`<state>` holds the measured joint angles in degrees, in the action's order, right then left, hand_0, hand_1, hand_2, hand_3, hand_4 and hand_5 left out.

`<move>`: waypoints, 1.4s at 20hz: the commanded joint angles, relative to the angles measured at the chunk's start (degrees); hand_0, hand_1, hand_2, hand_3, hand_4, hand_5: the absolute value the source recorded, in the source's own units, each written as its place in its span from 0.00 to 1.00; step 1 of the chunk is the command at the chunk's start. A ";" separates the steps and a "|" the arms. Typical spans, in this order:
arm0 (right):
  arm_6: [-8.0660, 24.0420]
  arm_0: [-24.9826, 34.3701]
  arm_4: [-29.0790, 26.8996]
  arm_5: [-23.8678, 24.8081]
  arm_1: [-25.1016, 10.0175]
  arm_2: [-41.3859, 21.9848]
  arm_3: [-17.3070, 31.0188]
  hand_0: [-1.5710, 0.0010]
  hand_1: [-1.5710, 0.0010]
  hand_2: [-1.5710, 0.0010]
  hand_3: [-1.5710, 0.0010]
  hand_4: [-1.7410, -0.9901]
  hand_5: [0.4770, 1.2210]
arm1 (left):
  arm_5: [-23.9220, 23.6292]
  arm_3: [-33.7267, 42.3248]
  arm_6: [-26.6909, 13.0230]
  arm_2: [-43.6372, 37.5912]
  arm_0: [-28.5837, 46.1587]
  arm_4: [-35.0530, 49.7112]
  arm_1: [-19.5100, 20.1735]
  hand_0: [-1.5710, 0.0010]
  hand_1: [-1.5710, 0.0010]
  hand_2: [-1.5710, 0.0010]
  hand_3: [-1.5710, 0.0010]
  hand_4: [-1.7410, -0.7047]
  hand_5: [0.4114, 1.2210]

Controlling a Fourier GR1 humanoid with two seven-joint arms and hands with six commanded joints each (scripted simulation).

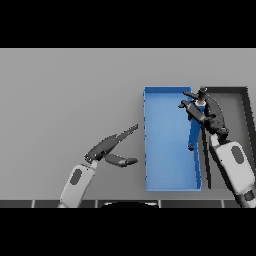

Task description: Pick up the blue pipe and place it into the blue bin.

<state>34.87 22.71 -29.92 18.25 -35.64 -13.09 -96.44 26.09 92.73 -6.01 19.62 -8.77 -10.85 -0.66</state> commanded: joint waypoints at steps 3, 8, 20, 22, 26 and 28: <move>0.05 0.59 -3.34 6.25 -5.48 -8.69 2.99 0.00 0.00 0.00 0.42 0.00 1.00 | 0.19 0.21 0.37 -0.26 -0.37 0.13 0.46 1.00 1.00 1.00 1.00 0.83 0.01; 0.08 6.56 -13.91 12.21 -13.83 -22.59 7.80 0.52 0.56 0.56 0.74 0.44 1.00 | 0.27 0.08 -0.01 -0.12 -0.19 0.03 0.38 1.00 1.00 1.00 1.00 0.83 0.02; 0.06 20.78 -19.78 5.01 -22.70 -47.04 10.57 0.97 0.97 0.97 0.98 0.92 0.42 | -0.24 1.01 0.07 0.22 0.26 -0.14 -0.01 1.00 1.00 1.00 1.00 0.83 0.02; 0.08 21.09 -19.91 4.68 -22.83 -47.57 10.74 0.98 0.98 0.98 0.99 0.94 0.35 | -0.16 0.73 -0.07 -0.30 -0.11 -0.09 0.50 1.00 1.00 1.00 1.00 0.82 0.02; 0.08 21.87 -19.61 4.34 -22.43 -48.09 11.66 0.99 0.99 0.99 1.00 0.96 0.26 | -0.03 1.02 -0.47 0.32 0.28 -0.04 -0.03 1.00 1.00 1.00 1.00 0.82 0.02; 0.05 22.50 -19.96 3.81 -22.46 -48.78 11.90 0.99 0.99 0.99 1.00 0.96 0.25 | 0.00 0.66 0.11 0.21 0.38 -0.25 0.31 1.00 1.00 1.00 1.00 0.83 0.02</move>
<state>34.88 45.22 -49.88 22.06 -58.10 -61.86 -84.54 26.11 93.38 -5.86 19.82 -8.36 -11.10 -0.33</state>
